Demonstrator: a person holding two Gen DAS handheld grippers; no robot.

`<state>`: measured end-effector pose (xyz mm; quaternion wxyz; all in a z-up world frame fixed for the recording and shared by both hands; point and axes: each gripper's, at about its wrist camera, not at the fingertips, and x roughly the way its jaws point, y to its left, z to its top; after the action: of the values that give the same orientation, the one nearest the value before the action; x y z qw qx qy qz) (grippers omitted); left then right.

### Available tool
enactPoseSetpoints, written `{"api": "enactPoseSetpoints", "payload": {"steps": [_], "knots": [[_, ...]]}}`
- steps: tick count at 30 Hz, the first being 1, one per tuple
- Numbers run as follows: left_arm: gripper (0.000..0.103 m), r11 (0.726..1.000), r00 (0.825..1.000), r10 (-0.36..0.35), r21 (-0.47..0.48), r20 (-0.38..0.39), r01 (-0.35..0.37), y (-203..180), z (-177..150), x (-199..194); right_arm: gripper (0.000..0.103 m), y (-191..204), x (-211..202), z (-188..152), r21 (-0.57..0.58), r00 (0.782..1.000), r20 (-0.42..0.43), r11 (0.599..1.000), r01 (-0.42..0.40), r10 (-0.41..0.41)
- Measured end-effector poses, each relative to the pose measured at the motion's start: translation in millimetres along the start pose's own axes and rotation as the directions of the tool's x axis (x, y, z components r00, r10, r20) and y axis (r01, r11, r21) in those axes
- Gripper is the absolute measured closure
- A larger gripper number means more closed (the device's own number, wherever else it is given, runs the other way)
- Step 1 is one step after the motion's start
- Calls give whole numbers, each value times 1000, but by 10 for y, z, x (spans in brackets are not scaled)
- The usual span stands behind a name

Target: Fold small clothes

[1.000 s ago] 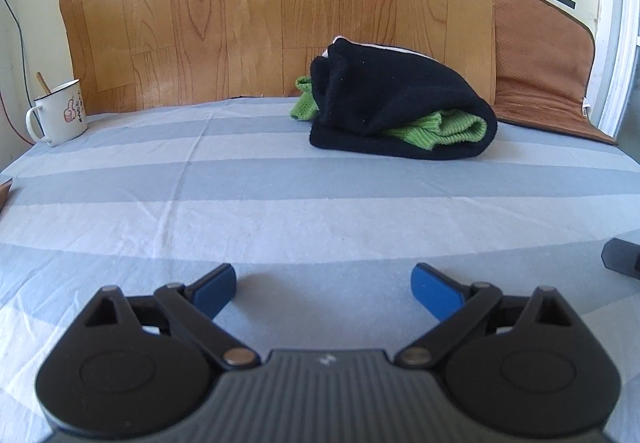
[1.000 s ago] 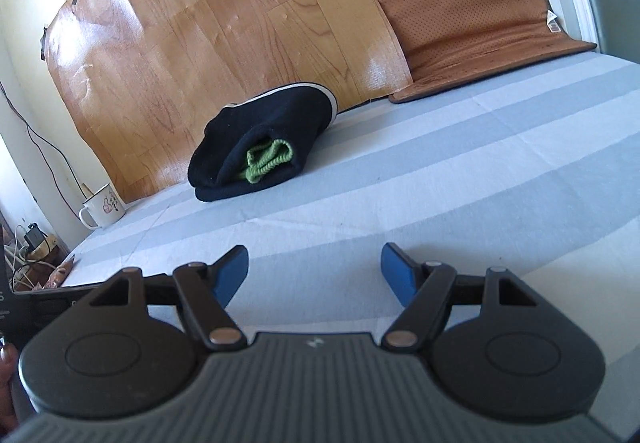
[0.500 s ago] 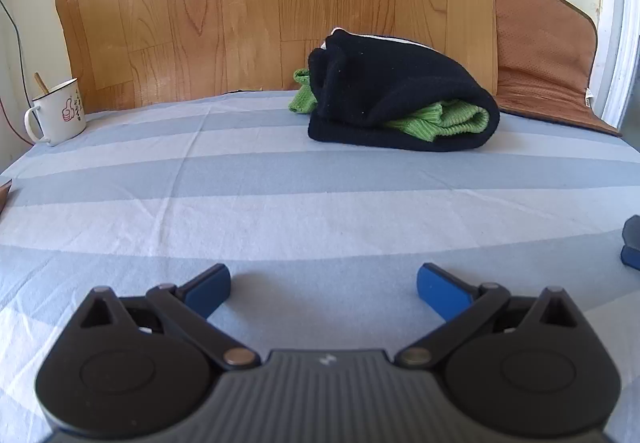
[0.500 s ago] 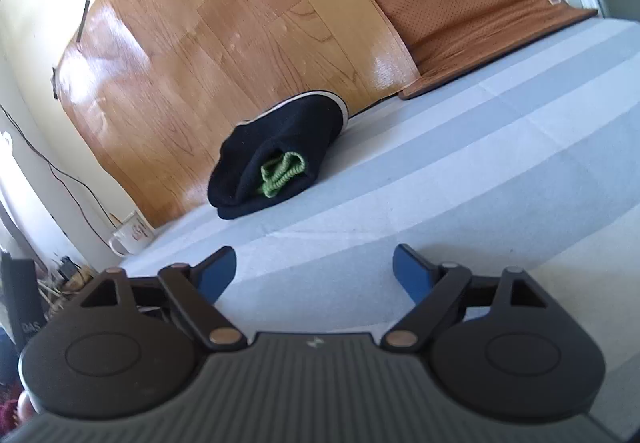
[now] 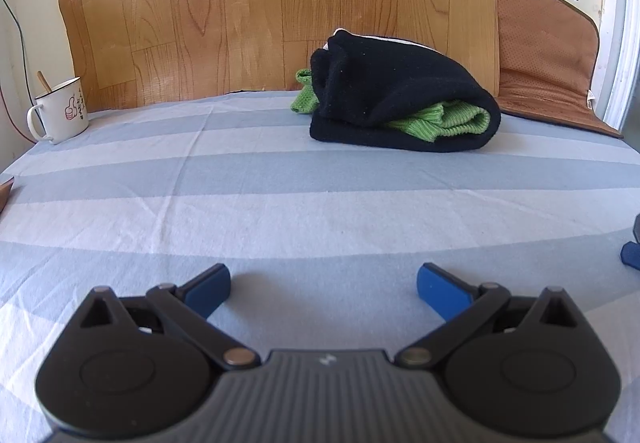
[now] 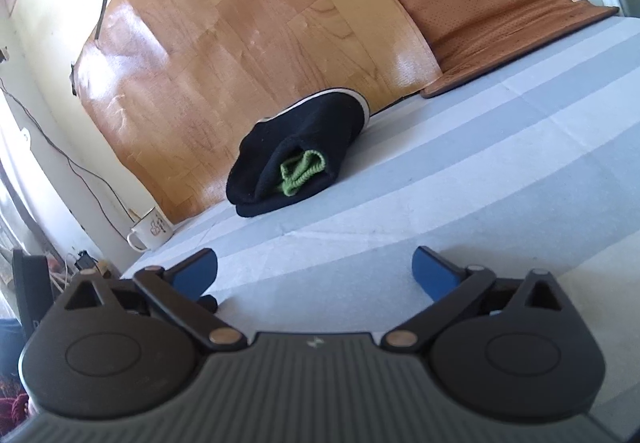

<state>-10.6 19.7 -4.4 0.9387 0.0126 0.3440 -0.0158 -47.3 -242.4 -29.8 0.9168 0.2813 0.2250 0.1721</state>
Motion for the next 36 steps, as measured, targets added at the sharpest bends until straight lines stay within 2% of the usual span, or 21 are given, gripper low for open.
{"api": "enactPoseSetpoints", "payload": {"steps": [9, 13, 17, 19, 24, 30, 36], "knots": [[0, 1000, 1000, 0, 2, -1, 0, 2, 1, 8, 0, 6, 1, 3, 0, 1000, -1, 1000, 2, -2], [0, 1000, 1000, 29, -1, 2, -29, 6, 3, 3, 0, 2, 1, 6, 0, 1000, 0, 1000, 3, -3], [0, 999, 999, 49, -10, 2, -49, 30, 10, 3, 0, 53, -36, -24, -7, 997, 29, 997, 73, -73], [0, 998, 999, 55, -14, 0, -55, 38, 11, 7, 0, 86, -56, -41, -16, 990, 54, 991, 133, -132], [0, 998, 998, 66, -14, 3, -66, 42, 12, 8, 0, 104, -44, -58, -30, 974, 70, 975, 219, -216], [0, 998, 998, 69, -6, 1, -69, 43, 10, 15, 0, 120, -2, -60, -67, 968, 59, 967, 246, -242], [0, 998, 998, 65, -8, -6, -66, 50, 10, 21, 0, 91, -12, -58, -43, 974, 61, 974, 221, -218]]}}
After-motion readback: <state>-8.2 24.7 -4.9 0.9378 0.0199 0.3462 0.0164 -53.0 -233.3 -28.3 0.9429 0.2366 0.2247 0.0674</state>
